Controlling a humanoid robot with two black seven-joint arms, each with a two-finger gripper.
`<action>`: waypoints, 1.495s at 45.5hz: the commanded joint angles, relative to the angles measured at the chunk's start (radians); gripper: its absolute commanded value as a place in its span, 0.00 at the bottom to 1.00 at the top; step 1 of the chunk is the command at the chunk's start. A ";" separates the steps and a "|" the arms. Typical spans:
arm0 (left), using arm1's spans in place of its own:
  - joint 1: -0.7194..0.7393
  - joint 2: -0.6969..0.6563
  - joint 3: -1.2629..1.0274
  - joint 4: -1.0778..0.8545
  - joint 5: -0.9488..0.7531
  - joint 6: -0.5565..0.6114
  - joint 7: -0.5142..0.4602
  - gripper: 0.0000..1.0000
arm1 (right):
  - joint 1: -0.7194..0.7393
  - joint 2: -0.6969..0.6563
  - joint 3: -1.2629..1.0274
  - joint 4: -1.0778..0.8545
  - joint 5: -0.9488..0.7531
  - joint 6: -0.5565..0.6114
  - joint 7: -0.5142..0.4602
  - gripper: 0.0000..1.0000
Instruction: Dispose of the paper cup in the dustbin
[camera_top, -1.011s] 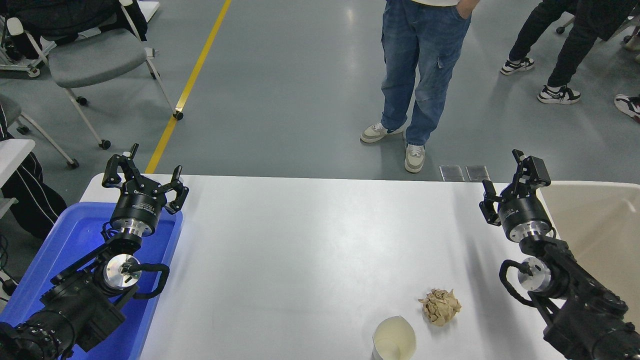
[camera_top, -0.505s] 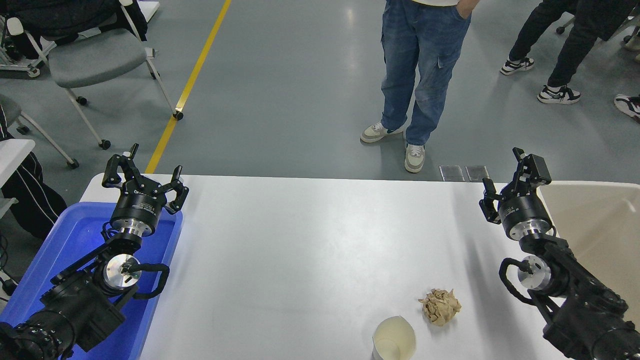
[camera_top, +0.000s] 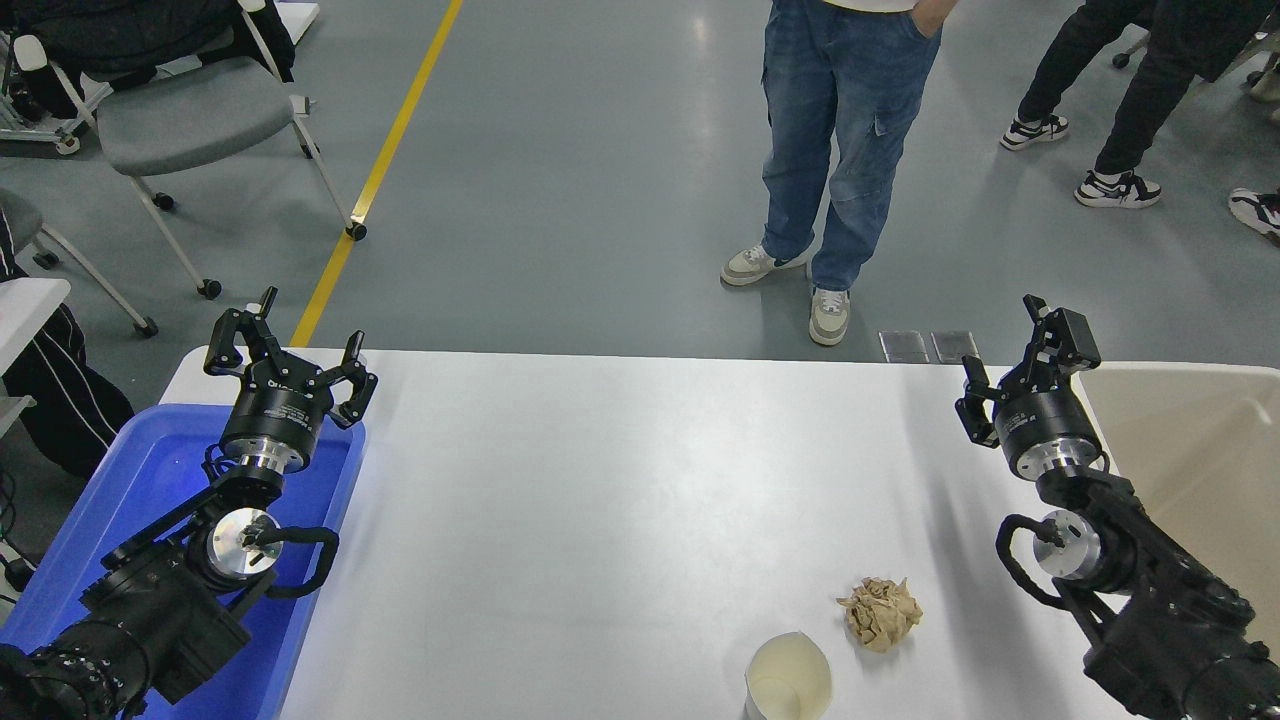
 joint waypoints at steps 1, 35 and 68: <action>0.000 0.000 0.000 0.000 0.000 0.000 0.000 1.00 | 0.004 -0.041 0.002 0.081 0.019 -0.011 -0.119 1.00; 0.000 0.000 0.000 0.000 0.000 0.000 0.000 1.00 | -0.005 -0.559 -0.448 0.748 -0.361 -0.078 -0.262 1.00; 0.000 0.000 0.000 0.000 0.000 0.000 0.000 1.00 | 1.018 -0.395 -1.610 0.857 -0.766 0.026 -0.351 1.00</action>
